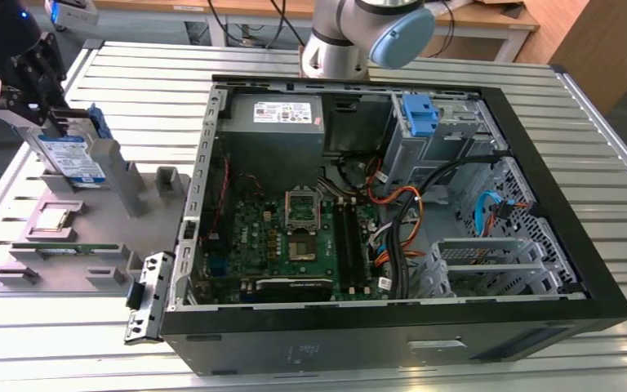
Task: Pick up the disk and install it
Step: 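Pick up the disk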
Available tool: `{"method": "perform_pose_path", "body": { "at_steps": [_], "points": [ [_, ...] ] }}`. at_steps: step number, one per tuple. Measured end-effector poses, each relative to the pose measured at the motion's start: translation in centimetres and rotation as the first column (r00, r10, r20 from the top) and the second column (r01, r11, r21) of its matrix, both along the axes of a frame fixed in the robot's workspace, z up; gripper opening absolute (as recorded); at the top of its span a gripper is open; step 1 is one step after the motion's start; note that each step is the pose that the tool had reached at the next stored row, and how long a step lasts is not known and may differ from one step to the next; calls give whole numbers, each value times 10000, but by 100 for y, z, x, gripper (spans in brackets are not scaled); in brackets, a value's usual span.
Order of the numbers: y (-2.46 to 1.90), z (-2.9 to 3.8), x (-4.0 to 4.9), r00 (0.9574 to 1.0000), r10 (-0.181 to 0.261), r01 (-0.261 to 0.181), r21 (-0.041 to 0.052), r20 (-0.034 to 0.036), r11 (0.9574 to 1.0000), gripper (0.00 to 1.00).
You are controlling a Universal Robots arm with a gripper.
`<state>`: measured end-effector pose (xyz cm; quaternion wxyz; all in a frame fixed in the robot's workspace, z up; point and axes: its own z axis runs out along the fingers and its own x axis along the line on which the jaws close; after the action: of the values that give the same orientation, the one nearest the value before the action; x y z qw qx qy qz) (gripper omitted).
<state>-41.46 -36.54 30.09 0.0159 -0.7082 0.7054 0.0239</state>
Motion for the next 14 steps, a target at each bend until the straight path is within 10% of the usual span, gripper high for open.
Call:
{"method": "perform_pose_path", "body": {
  "at_steps": [14],
  "points": [
    [0, 0, 5, 10000, -7, 7, 0, -10, 10000, 42]
  ]
}}
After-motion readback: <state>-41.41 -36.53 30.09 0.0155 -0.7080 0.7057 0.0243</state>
